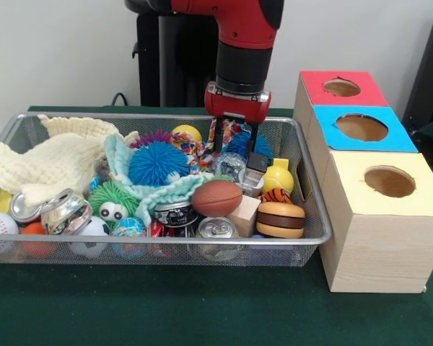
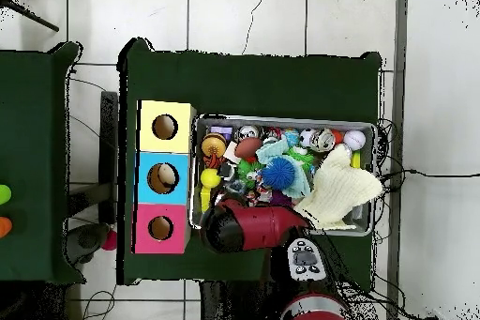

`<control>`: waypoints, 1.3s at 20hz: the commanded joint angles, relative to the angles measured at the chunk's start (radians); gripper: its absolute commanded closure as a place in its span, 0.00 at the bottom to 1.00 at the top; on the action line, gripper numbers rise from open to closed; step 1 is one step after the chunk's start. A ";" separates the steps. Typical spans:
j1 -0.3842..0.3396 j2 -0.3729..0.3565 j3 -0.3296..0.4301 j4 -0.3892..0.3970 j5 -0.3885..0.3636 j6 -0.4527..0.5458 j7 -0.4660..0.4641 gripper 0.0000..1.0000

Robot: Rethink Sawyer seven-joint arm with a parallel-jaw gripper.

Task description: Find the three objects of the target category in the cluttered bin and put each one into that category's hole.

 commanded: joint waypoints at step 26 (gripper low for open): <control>0.012 0.149 -0.026 -0.105 -0.043 -0.152 0.087 0.00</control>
